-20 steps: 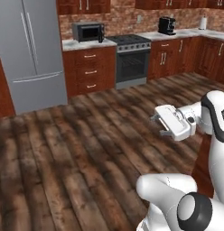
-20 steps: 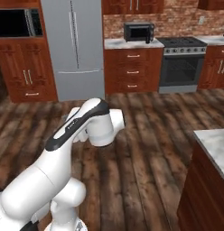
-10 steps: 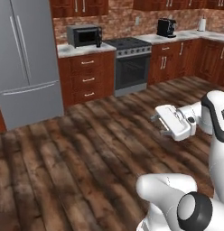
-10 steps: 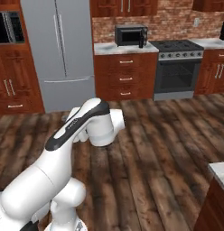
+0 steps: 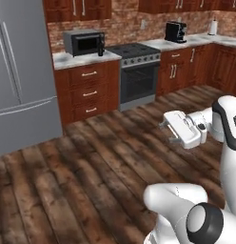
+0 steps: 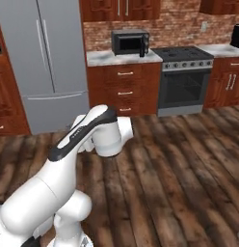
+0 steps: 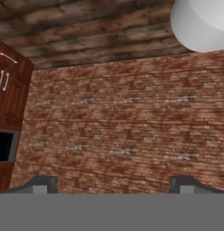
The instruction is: There is a wine glass and glass cup on the dining counter. Place the wine bottle next to the wine glass and the juice bottle next to the glass cup.
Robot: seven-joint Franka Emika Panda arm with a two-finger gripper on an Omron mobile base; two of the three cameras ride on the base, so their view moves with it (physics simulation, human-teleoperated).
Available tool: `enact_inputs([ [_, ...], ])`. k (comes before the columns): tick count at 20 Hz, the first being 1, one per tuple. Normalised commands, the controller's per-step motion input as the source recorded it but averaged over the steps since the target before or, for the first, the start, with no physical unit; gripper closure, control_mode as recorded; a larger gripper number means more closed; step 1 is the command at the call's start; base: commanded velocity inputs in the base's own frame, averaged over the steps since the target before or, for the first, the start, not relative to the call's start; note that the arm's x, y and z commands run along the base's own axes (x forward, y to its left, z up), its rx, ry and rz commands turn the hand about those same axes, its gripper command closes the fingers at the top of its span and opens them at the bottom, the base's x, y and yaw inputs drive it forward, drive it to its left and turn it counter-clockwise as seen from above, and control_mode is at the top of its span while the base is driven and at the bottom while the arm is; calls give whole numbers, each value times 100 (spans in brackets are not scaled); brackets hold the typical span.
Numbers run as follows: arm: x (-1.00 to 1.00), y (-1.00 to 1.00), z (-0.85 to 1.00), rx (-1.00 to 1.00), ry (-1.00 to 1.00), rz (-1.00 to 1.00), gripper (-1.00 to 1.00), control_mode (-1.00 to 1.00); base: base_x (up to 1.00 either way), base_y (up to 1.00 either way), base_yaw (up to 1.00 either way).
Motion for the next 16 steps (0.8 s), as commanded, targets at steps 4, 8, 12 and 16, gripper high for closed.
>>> enact_inputs([
  [4, 0, 0, 0, 0, 0, 0, -100, 100, 100, -32, -1],
  [8, 0, 0, 0, 0, 0, 0, -100, 100, 100, -40, 0],
  [12, 0, 0, 0, 0, 0, 0, -100, 100, 100, -51, 6],
  [16, 0, 0, 0, 0, 0, 0, -100, 100, 100, -55, 12],
])
